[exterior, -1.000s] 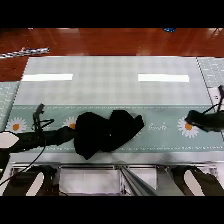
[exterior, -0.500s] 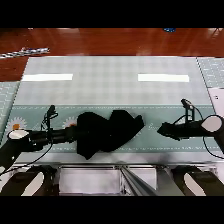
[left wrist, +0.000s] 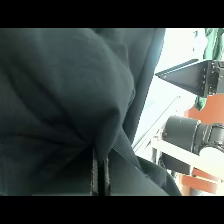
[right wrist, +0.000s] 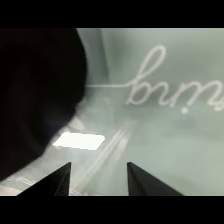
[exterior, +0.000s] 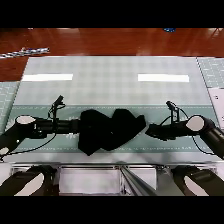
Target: Fold the shirts.
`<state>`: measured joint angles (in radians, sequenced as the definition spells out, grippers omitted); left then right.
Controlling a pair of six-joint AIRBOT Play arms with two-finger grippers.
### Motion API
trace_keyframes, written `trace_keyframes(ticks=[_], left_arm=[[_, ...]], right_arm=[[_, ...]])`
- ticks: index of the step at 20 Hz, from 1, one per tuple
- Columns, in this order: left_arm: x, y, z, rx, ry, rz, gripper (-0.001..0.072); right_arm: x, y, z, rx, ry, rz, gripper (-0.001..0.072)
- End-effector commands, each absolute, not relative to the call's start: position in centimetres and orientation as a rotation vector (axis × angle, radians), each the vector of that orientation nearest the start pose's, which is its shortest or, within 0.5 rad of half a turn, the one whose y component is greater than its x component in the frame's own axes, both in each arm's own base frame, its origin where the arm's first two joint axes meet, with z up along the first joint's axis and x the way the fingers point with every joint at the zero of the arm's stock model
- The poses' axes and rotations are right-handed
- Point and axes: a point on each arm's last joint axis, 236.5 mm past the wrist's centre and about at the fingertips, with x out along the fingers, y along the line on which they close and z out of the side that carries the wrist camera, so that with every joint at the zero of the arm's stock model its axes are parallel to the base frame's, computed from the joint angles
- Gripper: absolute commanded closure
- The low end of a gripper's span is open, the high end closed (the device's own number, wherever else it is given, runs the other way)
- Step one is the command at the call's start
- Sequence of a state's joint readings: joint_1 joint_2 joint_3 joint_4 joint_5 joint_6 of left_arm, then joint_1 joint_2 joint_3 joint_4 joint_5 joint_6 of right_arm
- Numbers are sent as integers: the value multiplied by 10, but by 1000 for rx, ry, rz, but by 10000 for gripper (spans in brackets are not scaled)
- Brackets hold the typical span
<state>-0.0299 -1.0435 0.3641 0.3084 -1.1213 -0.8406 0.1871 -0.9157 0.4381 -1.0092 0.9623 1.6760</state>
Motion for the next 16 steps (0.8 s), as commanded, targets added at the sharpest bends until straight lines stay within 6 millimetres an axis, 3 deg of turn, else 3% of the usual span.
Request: trace_keyframes(ticks=[1,8,9,11,13,14,16], left_arm=[[228,-209,-27,-763,1228,-808,689],[237,-205,-32,-755,1208,-766,689],[240,-203,-33,-752,1199,-750,689],[247,-200,-35,-745,1181,-726,689],[263,-194,-21,-760,1141,-711,689],[275,-191,-7,-771,1108,-707,689],[307,-180,41,-771,990,-712,689]], right_arm=[[229,164,-74,662,1400,252,310],[279,188,-96,822,1370,250,326],[283,192,-100,807,1384,264,410],[283,208,-100,709,1415,385,687],[286,217,-85,627,1422,475,687],[297,214,-69,577,1389,500,687],[333,198,-17,461,1263,514,688]])
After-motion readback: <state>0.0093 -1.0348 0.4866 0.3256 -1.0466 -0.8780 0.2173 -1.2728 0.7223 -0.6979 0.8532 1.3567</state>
